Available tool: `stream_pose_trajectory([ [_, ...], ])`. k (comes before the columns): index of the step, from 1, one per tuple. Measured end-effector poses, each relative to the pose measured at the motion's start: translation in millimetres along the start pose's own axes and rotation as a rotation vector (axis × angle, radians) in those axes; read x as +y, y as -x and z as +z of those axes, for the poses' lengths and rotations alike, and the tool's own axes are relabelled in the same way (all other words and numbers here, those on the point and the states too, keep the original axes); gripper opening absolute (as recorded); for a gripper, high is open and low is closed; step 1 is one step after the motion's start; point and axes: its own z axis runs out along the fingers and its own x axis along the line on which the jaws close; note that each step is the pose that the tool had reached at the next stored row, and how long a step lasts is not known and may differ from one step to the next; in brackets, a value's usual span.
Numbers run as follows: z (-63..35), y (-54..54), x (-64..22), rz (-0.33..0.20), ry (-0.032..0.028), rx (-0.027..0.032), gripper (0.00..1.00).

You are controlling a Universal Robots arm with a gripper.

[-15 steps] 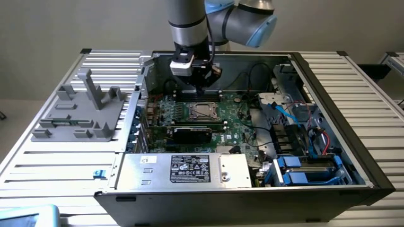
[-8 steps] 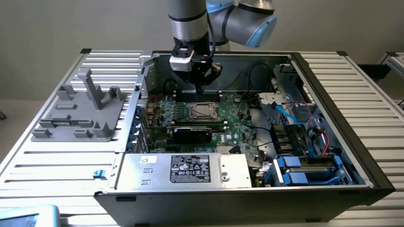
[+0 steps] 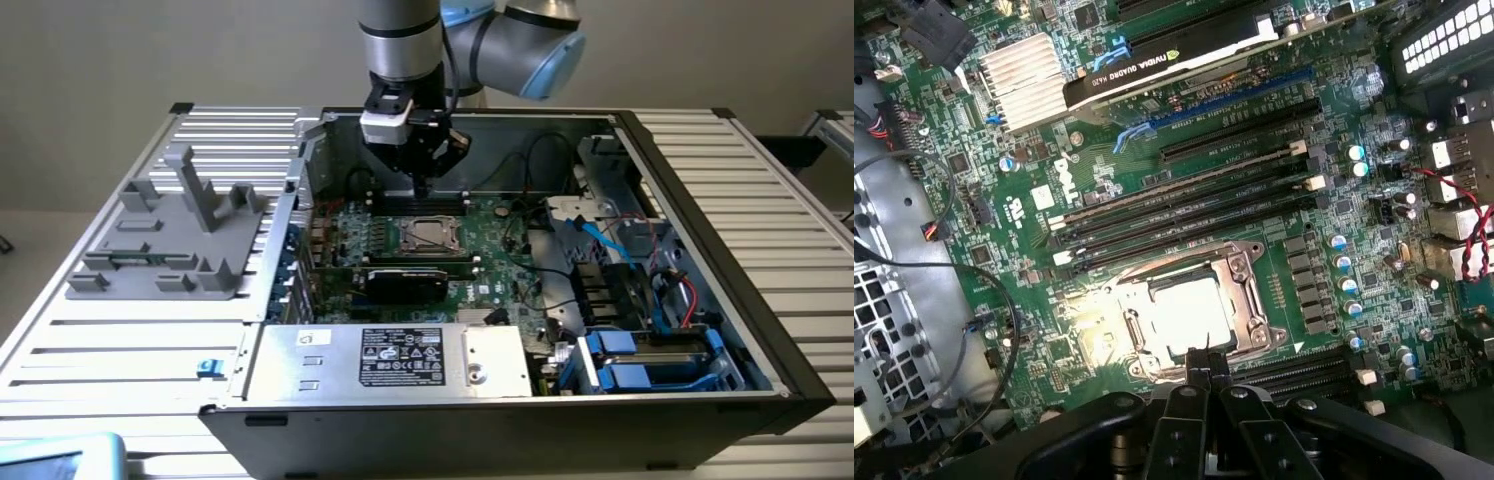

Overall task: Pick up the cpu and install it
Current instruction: 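Install the second cpu locking lever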

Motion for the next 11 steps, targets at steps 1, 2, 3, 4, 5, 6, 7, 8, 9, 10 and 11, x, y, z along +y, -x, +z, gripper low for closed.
stream_pose_trajectory([
  [1,0.0,0.0,0.0,0.0,0.0,0.0,0.11],
  [2,0.0,0.0,0.0,0.0,0.0,0.0,0.11],
  [3,0.0,0.0,0.0,0.0,0.0,0.0,0.11],
  [4,0.0,0.0,0.0,0.0,0.0,0.0,0.11],
  [5,0.0,0.0,0.0,0.0,0.0,0.0,0.11],
  [6,0.0,0.0,0.0,0.0,0.0,0.0,0.11],
  [7,0.0,0.0,0.0,0.0,0.0,0.0,0.11],
  [8,0.0,0.0,0.0,0.0,0.0,0.0,0.11],
  [9,0.0,0.0,0.0,0.0,0.0,0.0,0.11],
  [10,0.0,0.0,0.0,0.0,0.0,0.0,0.11],
  [11,0.0,0.0,0.0,0.0,0.0,0.0,0.11],
])
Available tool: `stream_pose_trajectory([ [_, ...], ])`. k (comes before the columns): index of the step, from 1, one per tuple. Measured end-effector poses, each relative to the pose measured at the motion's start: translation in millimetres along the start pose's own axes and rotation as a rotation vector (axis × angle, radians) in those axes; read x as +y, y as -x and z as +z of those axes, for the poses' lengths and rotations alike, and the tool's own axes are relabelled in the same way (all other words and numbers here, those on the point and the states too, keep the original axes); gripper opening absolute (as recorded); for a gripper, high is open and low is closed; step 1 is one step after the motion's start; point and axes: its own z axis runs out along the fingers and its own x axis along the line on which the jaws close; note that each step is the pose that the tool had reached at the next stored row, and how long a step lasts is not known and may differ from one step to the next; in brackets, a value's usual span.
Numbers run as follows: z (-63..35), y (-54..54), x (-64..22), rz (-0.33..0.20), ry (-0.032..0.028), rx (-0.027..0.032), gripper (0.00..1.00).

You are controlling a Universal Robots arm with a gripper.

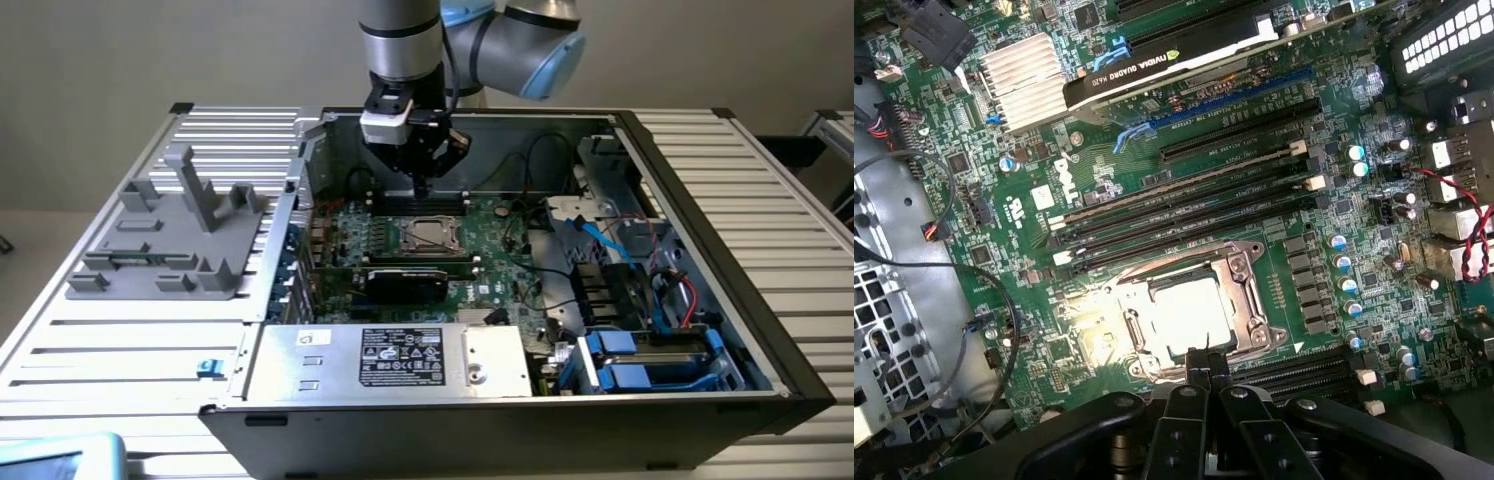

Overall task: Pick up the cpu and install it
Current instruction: 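Install the second cpu locking lever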

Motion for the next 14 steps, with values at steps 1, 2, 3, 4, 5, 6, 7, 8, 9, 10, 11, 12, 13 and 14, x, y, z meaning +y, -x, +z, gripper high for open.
stream_pose_trajectory([
  [1,-0.1,0.0,0.1,0.0,0.0006,-0.0014,0.11],
  [2,-0.1,-0.1,0.1,0.0,0.0022,-0.0058,0.11],
  [3,-0.1,0.0,0.2,0.0,0.0042,-0.0119,0.11],
  [4,-0.1,0.1,0.2,-0.001,0.0058,-0.0164,0.11],
  [5,-0.1,0.2,0.3,-0.004,0.0067,-0.0195,0.11],
  [6,-0.2,0.3,0.3,-0.007,0.0072,-0.0221,0.11],
  [7,-0.2,0.3,0.4,-0.01,0.0076,-0.0242,0.11],
  [8,-0.1,0.2,0.7,-0.011,0.0076,-0.0259,0.11],
  [9,-0.1,0.0,1.1,-0.013,0.0083,-0.0283,0.11],
  [10,-0.2,-0.2,1.7,-0.014,0.009,-0.031,0.11],
  [11,-0.2,-0.4,2.3,-0.014,0.0099,-0.0339,0.11],
  [12,-0.2,-0.6,2.9,-0.015,0.0107,-0.0367,0.11],
  [13,-0.3,-0.8,3.7,-0.016,0.0113,-0.0389,0.11],
  [14,-0.4,-1.1,4.5,-0.017,0.0117,-0.0404,0.11],
])
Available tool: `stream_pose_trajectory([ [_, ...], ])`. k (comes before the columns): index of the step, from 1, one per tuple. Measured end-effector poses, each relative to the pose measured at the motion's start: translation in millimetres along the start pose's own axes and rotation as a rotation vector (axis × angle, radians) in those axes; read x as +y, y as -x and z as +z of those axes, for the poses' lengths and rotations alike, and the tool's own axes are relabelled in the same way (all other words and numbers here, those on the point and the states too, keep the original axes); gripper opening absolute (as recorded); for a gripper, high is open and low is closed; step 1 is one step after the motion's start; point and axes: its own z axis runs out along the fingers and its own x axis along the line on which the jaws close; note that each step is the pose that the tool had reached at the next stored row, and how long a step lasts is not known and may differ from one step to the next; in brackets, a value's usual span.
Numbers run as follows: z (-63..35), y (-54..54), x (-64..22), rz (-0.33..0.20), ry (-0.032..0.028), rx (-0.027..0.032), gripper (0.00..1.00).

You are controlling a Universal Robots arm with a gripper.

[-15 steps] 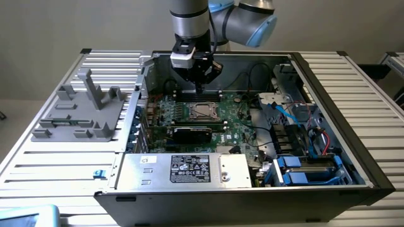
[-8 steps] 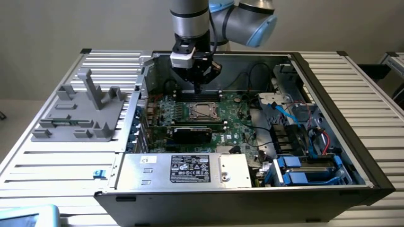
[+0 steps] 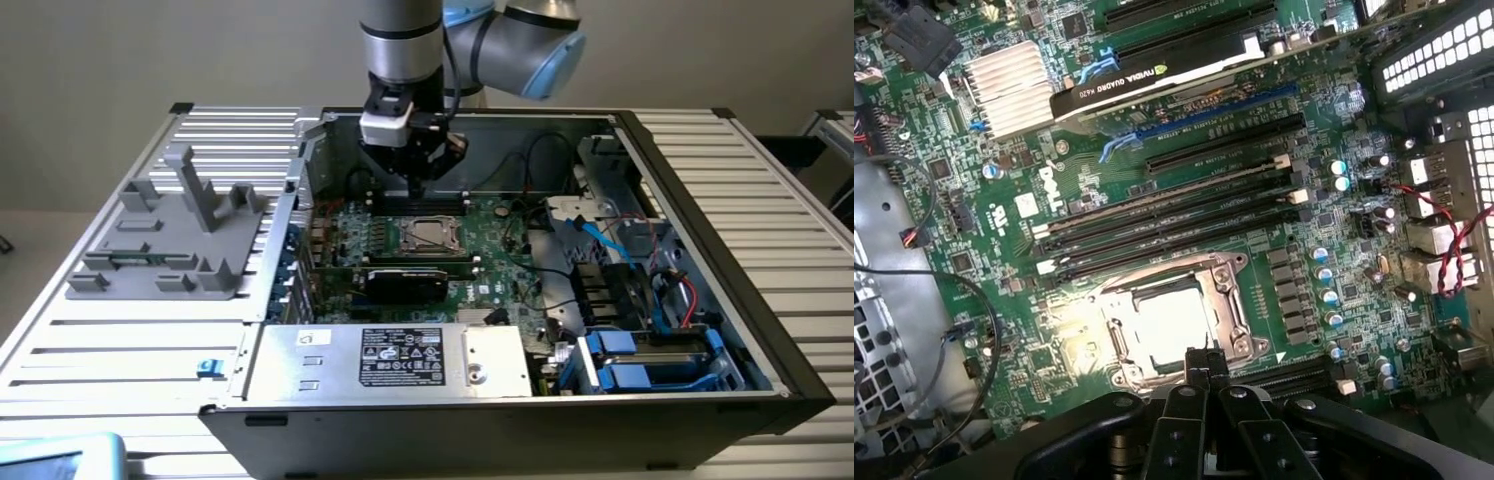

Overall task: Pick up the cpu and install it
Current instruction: 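Install the second cpu locking lever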

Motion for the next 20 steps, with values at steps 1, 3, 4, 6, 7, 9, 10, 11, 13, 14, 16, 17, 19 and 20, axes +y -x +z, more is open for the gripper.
stream_pose_trajectory([
  [1,-0.1,-0.2,1.1,-0.002,0.0001,-0.0005,0.11],
  [3,-0.3,-0.3,3.6,-0.006,-0.0007,-0.0012,0.11],
  [4,-0.4,0.4,4.8,-0.009,-0.001,-0.0015,0.11],
  [6,-0.6,1.9,5.9,-0.02,-0.0016,-0.0024,0.11],
  [7,-0.6,2.4,6.0,-0.028,-0.0021,-0.0032,0.11],
  [9,-0.7,2.8,6.2,-0.047,-0.0025,-0.0066,0.11],
  [10,-0.7,2.8,6.2,-0.055,-0.0025,-0.0091,0.11],
  [11,-0.8,2.8,6.7,-0.058,-0.003,-0.0129,0.11],
  [13,-0.9,1.9,9.3,-0.057,-0.0103,-0.0214,0.11],
  [14,-0.9,1.3,11.2,-0.057,-0.0158,-0.0243,0.11],
  [16,-1.1,0.0,15.4,-0.056,-0.0247,-0.0277,0.11],
  [17,-1.3,-0.6,17.2,-0.056,-0.027,-0.0285,0.11],
  [19,-1.3,-1.0,18.7,-0.056,-0.0279,-0.0287,0.11],
  [20,-1.4,-1.0,18.7,-0.056,-0.0278,-0.0287,0.11],
])
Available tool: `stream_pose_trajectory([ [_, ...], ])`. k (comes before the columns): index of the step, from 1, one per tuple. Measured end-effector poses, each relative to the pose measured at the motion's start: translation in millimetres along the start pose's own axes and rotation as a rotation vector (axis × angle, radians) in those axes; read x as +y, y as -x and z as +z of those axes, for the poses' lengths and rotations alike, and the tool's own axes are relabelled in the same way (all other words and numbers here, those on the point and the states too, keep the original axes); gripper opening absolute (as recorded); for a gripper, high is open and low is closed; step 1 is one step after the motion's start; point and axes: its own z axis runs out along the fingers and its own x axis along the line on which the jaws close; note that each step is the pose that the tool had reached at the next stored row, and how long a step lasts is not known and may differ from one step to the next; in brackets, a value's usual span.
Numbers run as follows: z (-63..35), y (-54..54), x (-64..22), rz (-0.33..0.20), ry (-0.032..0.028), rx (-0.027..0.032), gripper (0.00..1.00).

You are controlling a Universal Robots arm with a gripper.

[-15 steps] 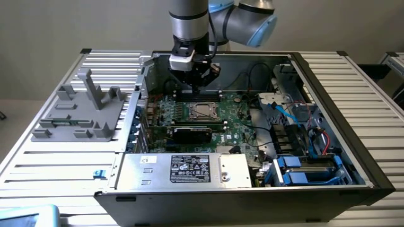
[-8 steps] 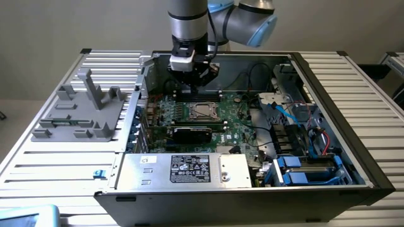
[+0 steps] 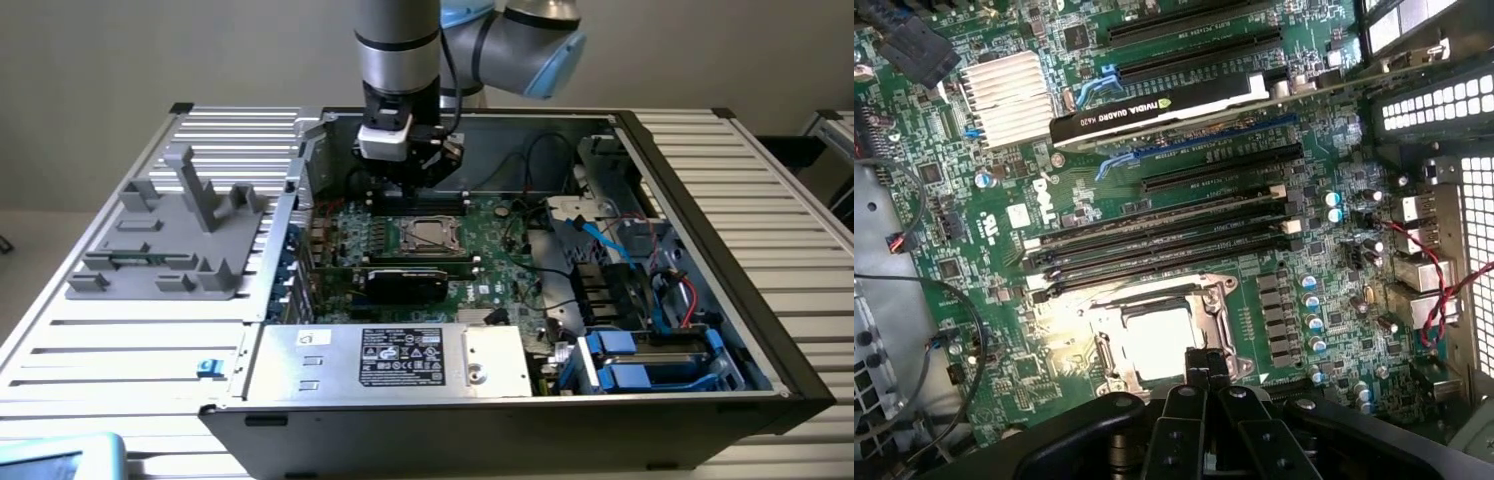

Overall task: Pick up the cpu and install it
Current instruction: 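Install the second cpu locking lever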

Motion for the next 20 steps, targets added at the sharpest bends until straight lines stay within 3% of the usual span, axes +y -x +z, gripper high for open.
stream_pose_trajectory([
  [7,-0.6,-1.4,5.5,0.0,-0.0023,-0.001,0.11],
  [12,-1.6,-4.1,16.5,0.002,-0.0207,-0.0103,0.11],
  [14,-1.7,-5.0,20.2,0.003,-0.027,-0.0201,0.11],
  [17,-1.6,-6.3,25.3,0.006,-0.036,-0.04,0.11],
  [20,-1.1,-7.7,30.4,0.008,-0.0582,-0.0548,0.11],
])
